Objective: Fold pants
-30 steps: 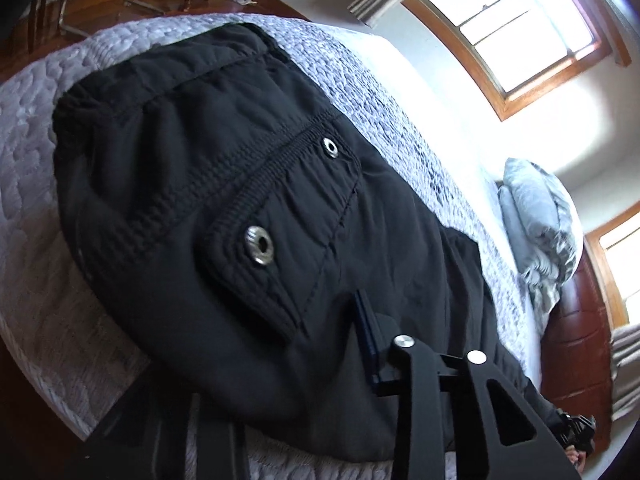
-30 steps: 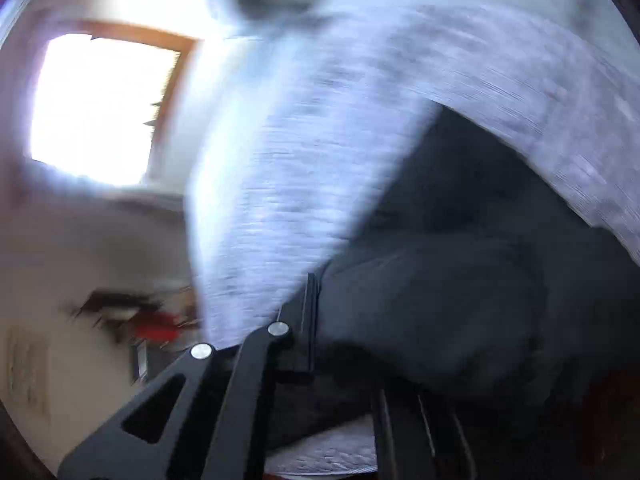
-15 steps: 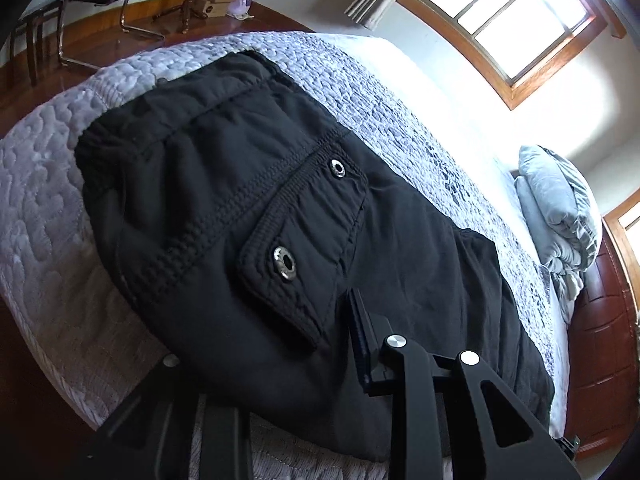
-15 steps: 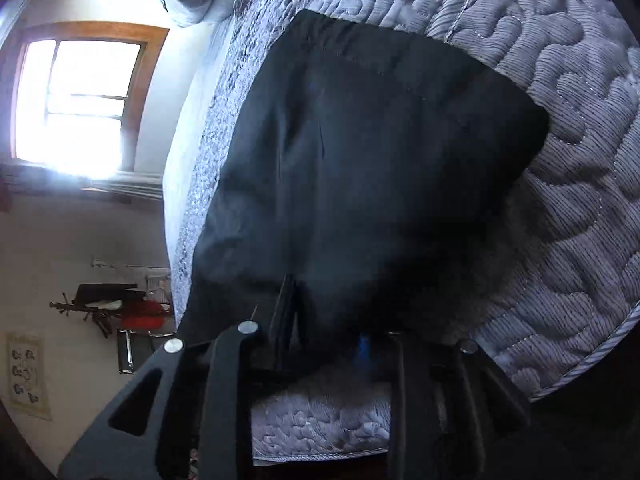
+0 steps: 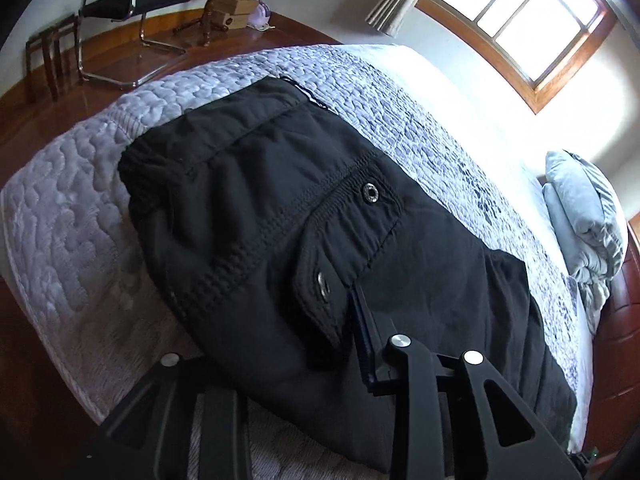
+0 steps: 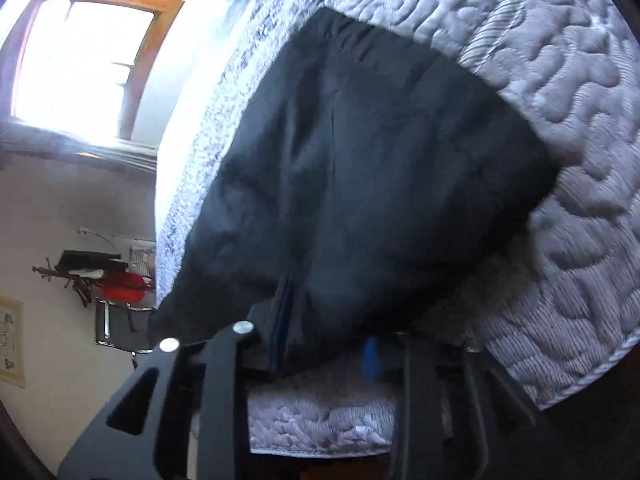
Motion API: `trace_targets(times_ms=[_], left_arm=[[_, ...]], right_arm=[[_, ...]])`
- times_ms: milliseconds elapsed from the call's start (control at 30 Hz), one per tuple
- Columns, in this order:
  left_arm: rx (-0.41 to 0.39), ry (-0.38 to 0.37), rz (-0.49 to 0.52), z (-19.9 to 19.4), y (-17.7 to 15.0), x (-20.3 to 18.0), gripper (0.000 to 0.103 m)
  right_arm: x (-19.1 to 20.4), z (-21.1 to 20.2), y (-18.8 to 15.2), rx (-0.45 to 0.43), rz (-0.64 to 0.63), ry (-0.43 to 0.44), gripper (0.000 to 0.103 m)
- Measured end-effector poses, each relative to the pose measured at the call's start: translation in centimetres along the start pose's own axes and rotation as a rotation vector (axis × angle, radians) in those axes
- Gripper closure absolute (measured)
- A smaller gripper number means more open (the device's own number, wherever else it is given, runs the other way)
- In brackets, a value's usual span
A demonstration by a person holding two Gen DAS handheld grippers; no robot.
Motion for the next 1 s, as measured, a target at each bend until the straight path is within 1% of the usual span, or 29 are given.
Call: trace_targets(times_ms=[33,67,133,167,200,267,300,333,400,533,700,833,867,900,1000], left_arm=[[0.002,-0.006,-0.006,-0.2,-0.3,0.1,0.064],[0.005,-0.011,-0.016,-0.5,-0.6,0.2,0.059],[0.002,0.008,-0.04,-1.4,-1.8,0.7,0.031],[-0.001,0.009,-0.044,-1.7,-1.9,0.8,0.028],[-0.007,-0.003,-0.043,-2.1,-2.5,0.8,0.027],[0.006,-0.01,-0.061,-2.6,-3.6,1.1,0.015],[0.014,-0.005,-0.081,-2.7,-4.2,1.4,0.01],[0.019,-0.017,-0.094,-2.7,-4.7,1.7,0.01],[0.051,-0.068,-0.125,-2.3,-5.5,1.8,0.009],[0.105,-0.113,-0.199,-1.1,-6.5,2.3,0.009],[0.1,-0.131,-0.215,-0.6,-6.8,2.4,0.006],[0.097,-0.146,-0.24,-0.2,-6.4,2.1,0.004],[0.09,-0.16,-0.248,-0.2,-6.2,1.9,0.004],[0.085,-0.171,-0.257,-0.1,-6.1,1.9,0.004],[0.078,-0.188,-0.281,0.1,-5.5,1.9,0.004]], right_arm=[[-0.1,-0.5,-0.4,-0.014,-0.005,-0.011,0.062],[-0.2,-0.2,-0.6,-0.025,-0.005,-0.017,0.05],[-1.3,-2.1,-0.6,-0.067,0.016,-0.017,0.042],[-1.8,-2.9,-0.6,-0.081,0.022,-0.017,0.041],[-2.1,-3.0,-0.5,-0.084,0.03,-0.019,0.041],[-2.5,-3.4,-0.5,-0.087,0.048,-0.007,0.037],[-3.0,-3.6,-0.6,-0.086,0.058,0.008,0.037],[-3.2,-3.4,-0.5,-0.088,0.063,0.016,0.037],[-3.8,-3.2,-0.3,-0.092,0.07,0.034,0.037],[-5.4,-2.8,0.0,-0.095,0.095,0.081,0.037],[-5.7,-1.7,1.1,-0.11,0.11,0.119,0.033],[-4.5,-1.4,2.3,-0.137,0.089,0.149,0.034],[-4.3,-1.2,2.6,-0.135,0.083,0.154,0.034],[-4.1,-1.0,2.9,-0.132,0.081,0.159,0.035],[-3.7,-0.4,3.6,-0.119,0.082,0.181,0.05]])
Point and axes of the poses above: each gripper's, at about its wrist camera, not at the fingertips, and z roughly the way its jaws point, x to its left, y to its top, the point moved 6 cm from there along z, roughly the way its jaws point, and after that the axes turned 14 degrees about x, right-handed, at the moved point
